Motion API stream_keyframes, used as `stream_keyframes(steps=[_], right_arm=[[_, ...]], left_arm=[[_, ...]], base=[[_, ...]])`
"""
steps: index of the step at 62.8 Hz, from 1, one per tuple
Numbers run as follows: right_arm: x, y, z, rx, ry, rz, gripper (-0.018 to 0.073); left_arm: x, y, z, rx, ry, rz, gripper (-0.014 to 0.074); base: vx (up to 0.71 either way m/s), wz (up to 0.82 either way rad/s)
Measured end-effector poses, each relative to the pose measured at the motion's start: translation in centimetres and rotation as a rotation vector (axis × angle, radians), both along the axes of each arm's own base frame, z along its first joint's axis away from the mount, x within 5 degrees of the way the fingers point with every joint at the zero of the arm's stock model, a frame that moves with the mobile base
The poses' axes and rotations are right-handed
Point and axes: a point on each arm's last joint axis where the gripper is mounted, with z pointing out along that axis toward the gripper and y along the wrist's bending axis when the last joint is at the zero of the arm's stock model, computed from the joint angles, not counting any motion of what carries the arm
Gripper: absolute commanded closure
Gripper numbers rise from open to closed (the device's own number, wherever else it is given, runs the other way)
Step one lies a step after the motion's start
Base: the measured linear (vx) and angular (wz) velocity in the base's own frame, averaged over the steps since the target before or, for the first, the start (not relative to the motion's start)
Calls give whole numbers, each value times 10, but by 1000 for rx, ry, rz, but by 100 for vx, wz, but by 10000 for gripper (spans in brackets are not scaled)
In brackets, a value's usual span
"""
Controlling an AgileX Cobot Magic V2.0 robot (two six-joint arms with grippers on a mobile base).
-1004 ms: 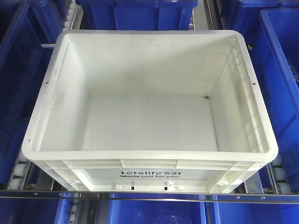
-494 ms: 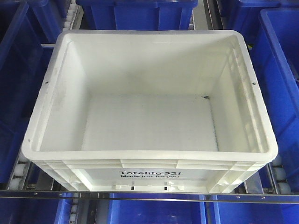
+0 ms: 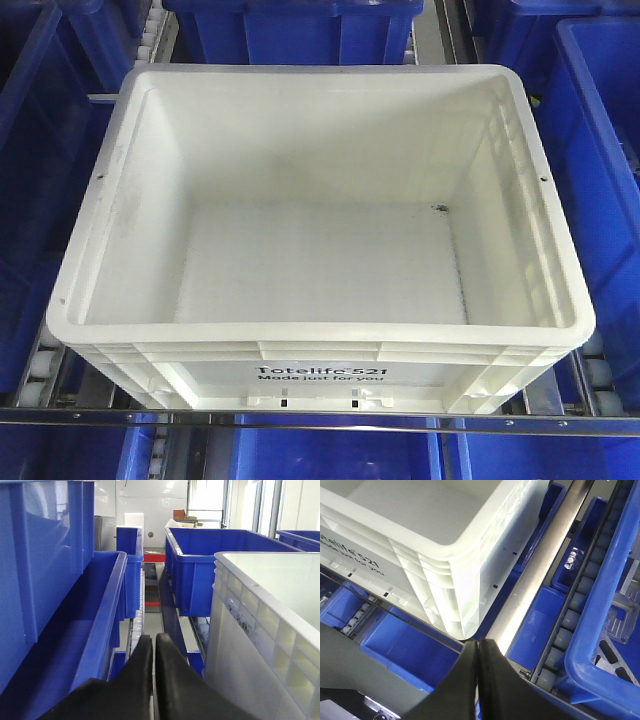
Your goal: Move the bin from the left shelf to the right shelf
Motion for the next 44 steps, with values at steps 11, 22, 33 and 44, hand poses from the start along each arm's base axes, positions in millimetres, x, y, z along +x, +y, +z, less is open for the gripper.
stream_keyframes(steps=[11, 22, 33, 44], right_arm=[[0, 0, 0, 0, 0, 0, 568], [0, 0, 0, 0, 0, 0, 568], [0, 0, 0, 0, 0, 0, 568], [0, 0, 0, 0, 0, 0, 568]], left_arm=[[0, 0, 0, 0, 0, 0, 596], [0, 0, 0, 0, 0, 0, 596], [0, 0, 0, 0, 0, 0, 595], [0, 0, 0, 0, 0, 0, 594]], base=[[0, 0], [0, 0], [0, 0], [0, 0]])
